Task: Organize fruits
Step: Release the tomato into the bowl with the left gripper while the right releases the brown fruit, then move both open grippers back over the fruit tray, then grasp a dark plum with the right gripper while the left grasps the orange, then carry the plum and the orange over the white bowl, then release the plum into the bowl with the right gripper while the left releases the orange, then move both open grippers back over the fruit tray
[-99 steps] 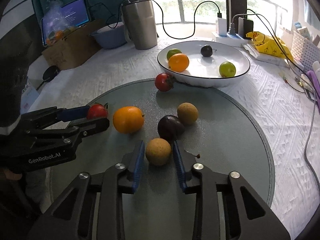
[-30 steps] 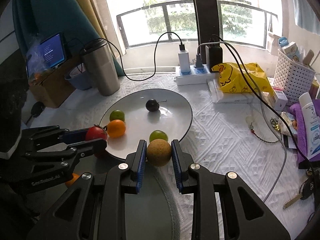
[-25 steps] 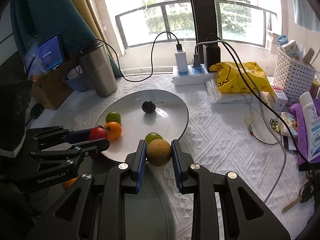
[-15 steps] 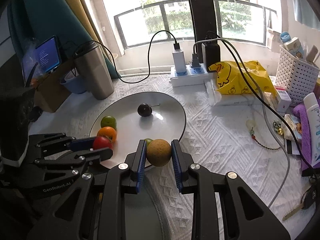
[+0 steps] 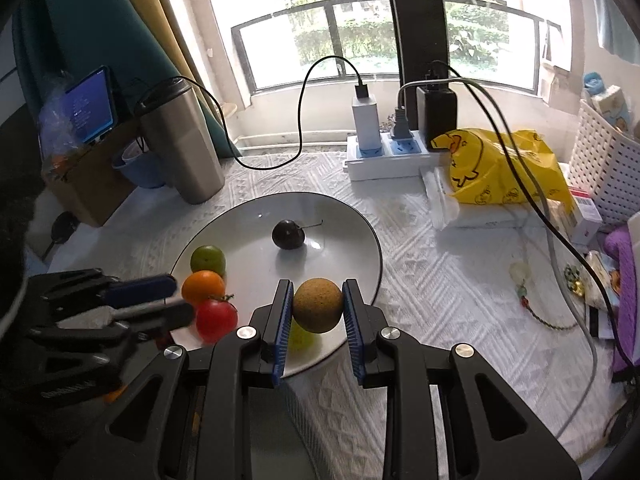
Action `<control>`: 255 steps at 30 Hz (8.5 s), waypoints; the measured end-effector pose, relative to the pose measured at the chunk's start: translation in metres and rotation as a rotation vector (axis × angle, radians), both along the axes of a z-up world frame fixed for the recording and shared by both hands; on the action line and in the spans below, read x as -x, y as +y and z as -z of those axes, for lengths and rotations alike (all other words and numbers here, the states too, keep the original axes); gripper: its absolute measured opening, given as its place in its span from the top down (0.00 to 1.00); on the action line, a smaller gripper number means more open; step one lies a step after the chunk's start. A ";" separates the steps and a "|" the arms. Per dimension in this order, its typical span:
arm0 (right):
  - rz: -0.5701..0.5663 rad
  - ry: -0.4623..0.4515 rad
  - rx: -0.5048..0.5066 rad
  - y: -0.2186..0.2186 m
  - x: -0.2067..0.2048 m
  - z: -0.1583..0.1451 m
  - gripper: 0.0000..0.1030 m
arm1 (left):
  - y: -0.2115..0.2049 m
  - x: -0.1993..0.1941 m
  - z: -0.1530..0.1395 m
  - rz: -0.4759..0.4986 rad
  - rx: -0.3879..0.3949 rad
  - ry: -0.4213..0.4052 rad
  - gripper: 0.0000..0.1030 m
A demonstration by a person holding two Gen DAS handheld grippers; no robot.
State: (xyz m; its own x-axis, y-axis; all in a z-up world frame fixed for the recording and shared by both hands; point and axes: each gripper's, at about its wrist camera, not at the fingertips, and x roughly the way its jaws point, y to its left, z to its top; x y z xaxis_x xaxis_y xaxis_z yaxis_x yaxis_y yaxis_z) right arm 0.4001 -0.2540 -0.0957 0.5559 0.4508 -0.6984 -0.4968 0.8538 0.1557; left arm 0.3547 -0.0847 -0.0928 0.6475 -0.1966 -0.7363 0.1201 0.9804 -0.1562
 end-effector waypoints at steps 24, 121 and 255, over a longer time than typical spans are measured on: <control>0.015 0.007 0.112 0.053 -0.054 0.025 0.74 | 0.080 -0.025 0.017 -0.182 0.057 -0.039 0.66; -0.128 0.048 0.105 0.059 0.136 0.035 0.64 | 0.030 0.120 0.034 -0.064 0.054 0.024 0.64; 0.009 -0.112 0.083 0.048 0.065 -0.033 0.67 | 0.038 0.053 -0.037 -0.014 0.065 -0.166 0.60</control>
State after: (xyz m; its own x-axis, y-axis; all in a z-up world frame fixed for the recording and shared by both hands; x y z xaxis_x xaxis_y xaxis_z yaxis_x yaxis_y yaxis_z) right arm 0.3347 -0.2062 -0.0630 0.6367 0.3884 -0.6661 -0.4990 0.8661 0.0281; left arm 0.3012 -0.0469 -0.0554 0.7624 -0.2298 -0.6049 0.1354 0.9708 -0.1980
